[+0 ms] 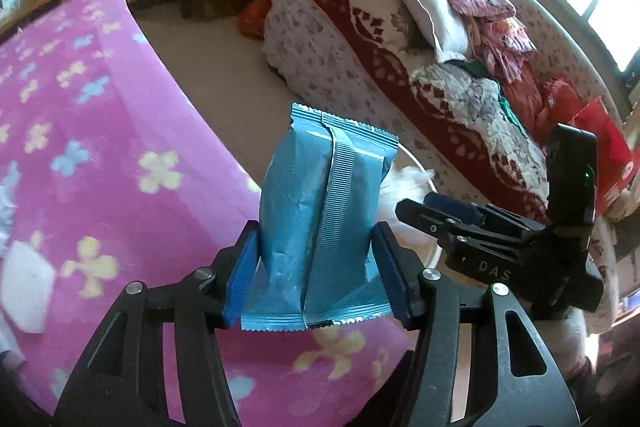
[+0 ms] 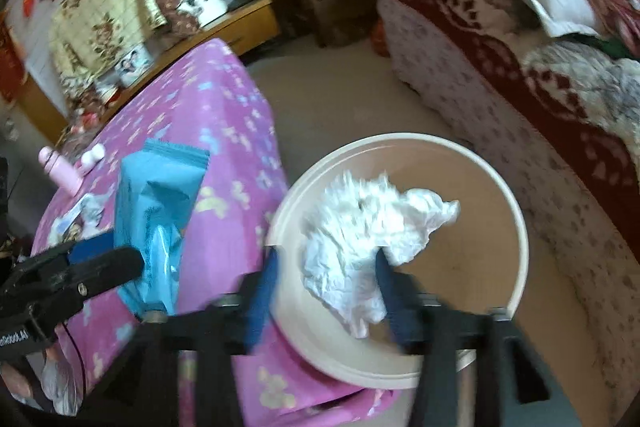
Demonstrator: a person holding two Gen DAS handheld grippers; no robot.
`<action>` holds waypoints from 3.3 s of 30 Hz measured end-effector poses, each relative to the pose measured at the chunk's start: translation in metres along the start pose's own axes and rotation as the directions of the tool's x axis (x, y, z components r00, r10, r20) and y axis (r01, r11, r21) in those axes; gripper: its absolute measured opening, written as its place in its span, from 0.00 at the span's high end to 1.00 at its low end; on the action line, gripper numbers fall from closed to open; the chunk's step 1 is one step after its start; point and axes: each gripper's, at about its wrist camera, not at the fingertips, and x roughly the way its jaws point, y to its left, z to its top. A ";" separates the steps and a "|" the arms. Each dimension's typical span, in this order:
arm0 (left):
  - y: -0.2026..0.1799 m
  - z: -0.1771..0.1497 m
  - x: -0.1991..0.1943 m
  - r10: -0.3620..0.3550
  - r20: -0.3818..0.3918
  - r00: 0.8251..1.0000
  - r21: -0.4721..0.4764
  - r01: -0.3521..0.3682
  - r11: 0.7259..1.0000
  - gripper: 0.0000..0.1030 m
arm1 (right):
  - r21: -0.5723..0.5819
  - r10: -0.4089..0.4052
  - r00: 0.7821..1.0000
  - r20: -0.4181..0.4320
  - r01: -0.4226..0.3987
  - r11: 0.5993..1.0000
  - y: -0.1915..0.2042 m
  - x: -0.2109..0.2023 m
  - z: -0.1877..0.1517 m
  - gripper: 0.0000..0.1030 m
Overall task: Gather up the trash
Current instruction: 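Carry both items to the white bucket and open both tools over it, then move both tools back over the table toward the carton and foam block, then grasp the small white-green carton with the left tool while the right tool grasps the white foam block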
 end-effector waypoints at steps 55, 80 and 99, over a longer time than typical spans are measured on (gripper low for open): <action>0.100 -0.056 -0.093 0.273 0.177 0.946 -0.192 -0.239 0.952 0.39 | -0.150 0.094 0.995 0.021 -0.090 0.985 0.122 -0.010 -0.009 0.39; 0.248 -0.157 -0.240 0.474 0.179 0.862 -0.418 -0.369 0.830 0.39 | -0.426 0.196 0.975 -0.105 -0.222 0.877 0.322 0.036 -0.034 0.35; 0.253 -0.138 -0.195 0.273 0.133 0.953 -0.470 -0.182 0.864 0.39 | -0.329 0.118 0.981 -0.153 -0.163 0.930 0.322 0.100 -0.020 0.34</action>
